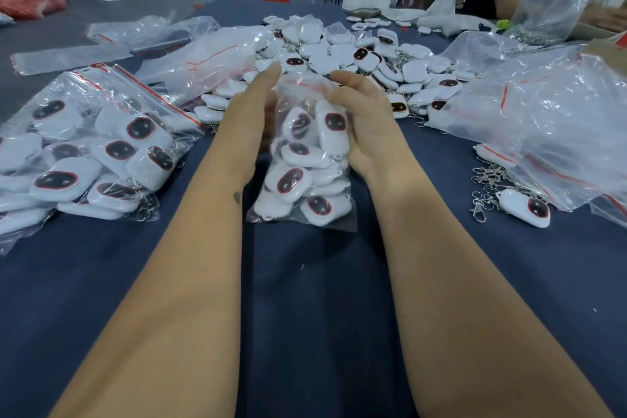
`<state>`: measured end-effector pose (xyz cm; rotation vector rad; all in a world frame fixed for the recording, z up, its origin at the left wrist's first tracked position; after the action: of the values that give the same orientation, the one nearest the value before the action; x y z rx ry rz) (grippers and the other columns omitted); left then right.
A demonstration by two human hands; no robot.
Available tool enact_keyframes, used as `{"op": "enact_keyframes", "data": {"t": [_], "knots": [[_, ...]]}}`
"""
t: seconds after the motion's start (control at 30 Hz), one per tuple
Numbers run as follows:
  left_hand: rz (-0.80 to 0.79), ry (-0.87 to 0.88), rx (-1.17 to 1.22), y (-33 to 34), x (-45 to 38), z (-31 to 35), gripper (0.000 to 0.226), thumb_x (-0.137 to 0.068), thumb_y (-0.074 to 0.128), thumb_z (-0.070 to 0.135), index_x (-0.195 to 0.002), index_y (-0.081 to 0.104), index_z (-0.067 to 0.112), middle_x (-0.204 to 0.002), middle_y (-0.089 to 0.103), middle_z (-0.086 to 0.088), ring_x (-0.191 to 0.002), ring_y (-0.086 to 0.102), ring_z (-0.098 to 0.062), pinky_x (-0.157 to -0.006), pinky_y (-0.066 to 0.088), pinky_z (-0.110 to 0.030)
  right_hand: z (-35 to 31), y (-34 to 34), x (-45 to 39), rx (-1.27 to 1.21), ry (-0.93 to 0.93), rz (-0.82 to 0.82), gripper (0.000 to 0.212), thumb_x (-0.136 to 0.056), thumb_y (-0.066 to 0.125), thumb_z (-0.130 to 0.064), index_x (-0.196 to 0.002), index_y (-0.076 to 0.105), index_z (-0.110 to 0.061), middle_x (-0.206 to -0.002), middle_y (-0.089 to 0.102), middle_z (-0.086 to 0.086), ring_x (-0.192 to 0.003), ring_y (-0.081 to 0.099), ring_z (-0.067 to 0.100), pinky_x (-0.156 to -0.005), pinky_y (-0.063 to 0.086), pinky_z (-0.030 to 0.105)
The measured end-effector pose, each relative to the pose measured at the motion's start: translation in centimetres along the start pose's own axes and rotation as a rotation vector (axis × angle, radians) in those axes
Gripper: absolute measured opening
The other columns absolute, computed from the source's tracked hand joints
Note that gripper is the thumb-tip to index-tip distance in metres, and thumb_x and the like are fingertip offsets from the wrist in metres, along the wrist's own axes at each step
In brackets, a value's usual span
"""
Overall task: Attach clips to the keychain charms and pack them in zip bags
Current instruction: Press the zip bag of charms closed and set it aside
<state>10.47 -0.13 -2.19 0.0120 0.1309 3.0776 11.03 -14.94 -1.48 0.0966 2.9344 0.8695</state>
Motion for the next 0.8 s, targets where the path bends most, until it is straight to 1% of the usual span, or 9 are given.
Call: {"op": "enact_keyframes", "data": {"t": [0.07,0.17,0.27,0.37,0.47,0.53,0.57,0.67,0.8], "knots": [[-0.007,-0.023,0.043,0.3,-0.2,-0.5,0.048,-0.085,0.062,0.049,-0.106,0.073,0.007,-0.107,0.073,-0.016,-0.102,0.069,-0.034,-0.101,0.049,-0.053,0.3,0.0,0.1,0.035,0.013,0.008,0.025,-0.084,0.059,0.012,-0.100,0.059,-0.007,-0.078,0.066,0.014,-0.064,0.063,0.022,-0.063,0.054,0.031],[0.112,-0.005,0.055,-0.5,-0.3,-0.5,0.020,-0.094,0.062,0.022,-0.094,0.071,0.004,-0.103,0.072,-0.022,-0.091,0.068,-0.032,-0.096,0.051,-0.055,1.0,-0.3,0.1,0.078,0.067,0.052,0.023,-0.087,0.058,0.009,-0.107,0.058,-0.003,-0.075,0.068,0.011,-0.061,0.065,0.019,-0.057,0.056,0.026],[0.123,-0.042,0.163,-0.7,-0.6,-1.0,0.019,-0.099,0.056,0.024,-0.091,0.070,0.015,-0.098,0.074,-0.014,-0.090,0.069,-0.031,-0.094,0.053,-0.053,1.4,-1.1,0.1,0.156,0.095,0.093,0.021,-0.089,0.061,0.001,-0.110,0.060,0.001,-0.073,0.066,0.009,-0.059,0.064,0.017,-0.056,0.054,0.026],[0.131,-0.047,0.257,-0.7,-0.8,-1.1,0.023,-0.103,0.048,0.029,-0.091,0.065,0.019,-0.101,0.074,-0.012,-0.094,0.069,-0.032,-0.092,0.052,-0.054,1.4,-1.9,0.0,0.309,0.109,0.132,0.013,-0.091,0.067,-0.012,-0.098,0.064,-0.002,-0.073,0.064,0.006,-0.068,0.059,0.020,-0.066,0.048,0.029],[0.145,-0.016,0.315,-1.0,-1.0,-1.0,0.023,-0.104,0.047,0.025,-0.093,0.066,0.020,-0.085,0.076,-0.004,-0.074,0.072,-0.020,-0.074,0.060,-0.039,1.1,-2.4,0.1,0.285,0.103,0.188,0.015,-0.090,0.070,-0.016,-0.084,0.064,-0.004,-0.073,0.060,0.006,-0.065,0.053,0.017,-0.063,0.047,0.029],[0.139,-0.043,0.352,-1.0,-1.1,-1.3,0.020,-0.101,0.052,0.026,-0.092,0.066,0.016,-0.078,0.076,-0.004,-0.066,0.072,-0.019,-0.059,0.060,-0.032,1.0,-2.5,0.0,0.199,0.079,0.193,0.021,-0.091,0.069,-0.016,-0.074,0.061,-0.008,-0.071,0.056,0.006,-0.062,0.050,0.015,-0.060,0.045,0.028],[0.140,-0.071,0.373,-1.0,-1.2,-1.6,0.020,-0.099,0.055,0.028,-0.091,0.065,0.013,-0.076,0.075,-0.005,-0.065,0.072,-0.020,-0.056,0.058,-0.031,1.0,-2.4,-0.1,0.166,0.063,0.183,0.023,-0.092,0.068,-0.017,-0.072,0.061,-0.008,-0.072,0.056,0.008,-0.062,0.050,0.016,-0.061,0.046,0.028],[0.158,-0.106,0.433,-1.3,-1.4,-1.9,0.020,-0.097,0.058,0.027,-0.090,0.065,0.010,-0.080,0.073,-0.007,-0.073,0.070,-0.023,-0.069,0.060,-0.036,0.8,-2.3,-0.1,0.126,0.037,0.154,0.023,-0.092,0.069,-0.018,-0.072,0.066,-0.006,-0.080,0.060,0.014,-0.068,0.055,0.020,-0.067,0.052,0.032],[0.221,-0.055,0.406,-2.1,-1.6,-1.9,0.012,-0.095,0.058,0.016,-0.085,0.063,0.012,-0.076,0.068,-0.004,-0.066,0.065,-0.019,-0.073,0.056,-0.034,0.6,-2.4,0.1,0.081,0.029,0.168,0.027,-0.086,0.074,-0.013,-0.060,0.069,-0.010,-0.063,0.065,0.005,-0.058,0.058,0.015,-0.064,0.054,0.029]]}}
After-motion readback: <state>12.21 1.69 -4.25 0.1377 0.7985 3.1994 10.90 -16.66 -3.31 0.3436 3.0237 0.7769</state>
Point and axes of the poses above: each hand's wrist, its own x-axis away from the middle knuckle, its own y-axis out of the palm, z = x × y, the point moved 9 cm from there along -x, towards the middle knuckle
